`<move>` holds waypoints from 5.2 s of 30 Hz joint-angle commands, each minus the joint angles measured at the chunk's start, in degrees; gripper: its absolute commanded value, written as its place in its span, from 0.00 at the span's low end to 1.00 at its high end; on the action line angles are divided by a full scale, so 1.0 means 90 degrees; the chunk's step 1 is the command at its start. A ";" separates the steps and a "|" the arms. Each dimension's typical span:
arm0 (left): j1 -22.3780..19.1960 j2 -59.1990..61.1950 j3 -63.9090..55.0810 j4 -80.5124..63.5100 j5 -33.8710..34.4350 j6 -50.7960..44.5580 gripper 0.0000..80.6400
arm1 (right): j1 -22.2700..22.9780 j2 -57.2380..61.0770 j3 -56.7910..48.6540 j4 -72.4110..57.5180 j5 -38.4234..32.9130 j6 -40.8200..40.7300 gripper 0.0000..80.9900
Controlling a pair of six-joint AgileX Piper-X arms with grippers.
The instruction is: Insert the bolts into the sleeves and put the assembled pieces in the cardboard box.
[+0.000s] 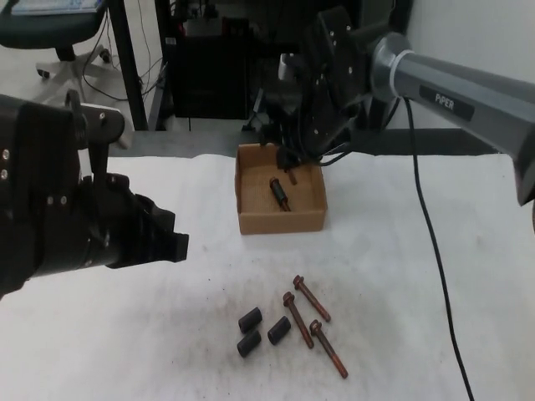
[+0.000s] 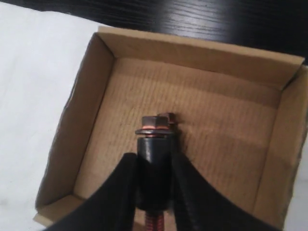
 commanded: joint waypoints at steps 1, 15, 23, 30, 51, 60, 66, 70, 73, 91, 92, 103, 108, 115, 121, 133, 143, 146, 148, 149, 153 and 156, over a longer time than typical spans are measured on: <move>0.0010 -0.0091 -0.0030 -0.0018 -0.0056 0.0052 0.00 | -0.0059 -0.0102 -0.0104 -0.0094 0.0004 -0.0246 0.22; 0.0010 -0.0091 -0.0030 -0.0018 0.0001 0.0095 0.00 | -0.0085 -0.0436 -0.0104 0.0454 0.0091 -0.0301 0.01; 0.0010 -0.0117 -0.0030 -0.0018 -0.0001 0.0043 0.00 | -0.0057 -0.1238 0.0266 0.2489 0.0090 -0.0707 0.01; 0.0010 -0.0323 -0.0030 0.0634 -0.0001 0.0043 0.00 | 0.0161 -0.2892 0.2928 0.1506 0.0046 -0.0707 0.01; 0.0010 -0.0490 -0.0030 0.1118 -0.0001 0.0059 0.00 | 0.0782 -0.3039 0.5117 -0.1416 0.0080 -0.1478 0.41; 0.0010 -0.0490 -0.0030 0.1118 -0.0001 0.0059 0.00 | 0.0760 -0.2813 0.5117 -0.1416 0.0074 -0.1862 0.38; 0.0010 -0.0490 -0.0030 0.1118 -0.0001 0.0059 0.00 | 0.0760 -0.2600 0.5117 -0.1432 0.0099 -0.2038 0.38; 0.0010 -0.0490 -0.0030 0.1118 -0.0001 0.0059 0.00 | 0.0760 -0.2414 0.5075 -0.1421 0.0099 -0.2038 0.38; 0.0010 -0.0490 -0.0030 0.1118 -0.0001 0.0059 0.00 | 0.0760 -0.2316 0.4952 -0.1428 0.0112 -0.2038 0.38; 0.0010 -0.0490 -0.0030 0.1118 -0.0001 0.0059 0.00 | 0.0775 -0.1878 0.4593 -0.1066 0.0288 -0.2321 0.37; 0.0010 -0.0490 -0.0030 0.1118 -0.0001 0.0059 0.00 | 0.0775 -0.1878 0.4593 -0.1090 0.0288 -0.2321 0.35; 0.0010 -0.0490 -0.0030 0.1118 -0.0001 0.0059 0.00 | 0.0775 -0.1847 0.4593 -0.1254 0.0288 -0.2321 0.28; 0.0010 -0.0490 -0.0030 0.1118 -0.0001 0.0059 0.00 | 0.0775 -0.1849 0.4593 -0.1267 0.0288 -0.2440 0.28; 0.0010 -0.0490 -0.0030 0.1118 -0.0001 0.0059 0.00 | 0.0775 -0.1849 0.4593 -0.1411 0.0288 -0.2497 0.28; 0.0010 -0.0490 -0.0030 0.1118 -0.0001 0.0059 0.00 | 0.0775 -0.1849 0.4593 -0.1426 0.0288 -0.2497 0.28; 0.0010 -0.0490 -0.0030 0.1118 -0.0001 0.0059 0.00 | 0.0775 -0.1849 0.4593 -0.1365 0.0303 -0.2506 0.01; 0.0010 -0.0490 -0.0030 0.1108 0.1393 0.0256 0.00 | 0.0590 -0.2997 0.4593 -0.1365 -0.0506 -0.0954 0.01; 0.0010 -0.0490 -0.0030 0.1108 0.1571 0.0263 0.00 | 0.0514 -0.3609 0.4593 -0.1231 -0.0677 -0.0954 0.01; -0.0002 -0.0447 -0.0083 0.1108 0.1571 0.0263 0.00 | 0.0488 -0.4029 0.4607 -0.1074 -0.0745 -0.0954 0.01; -0.0030 -0.0399 -0.0122 0.1108 0.1571 0.0279 0.00 | 0.0459 -0.4260 0.4607 -0.0995 -0.0846 -0.0954 0.01; -0.0355 0.0039 -0.0423 0.1120 0.1571 0.0537 0.00 | 0.0442 -0.5161 0.4730 -0.0727 -0.1034 -0.0954 0.01; -0.0751 0.0645 -0.0786 0.1243 0.1316 0.0702 0.00 | 0.0442 -0.5759 0.4979 -0.0690 -0.1050 -0.0905 0.01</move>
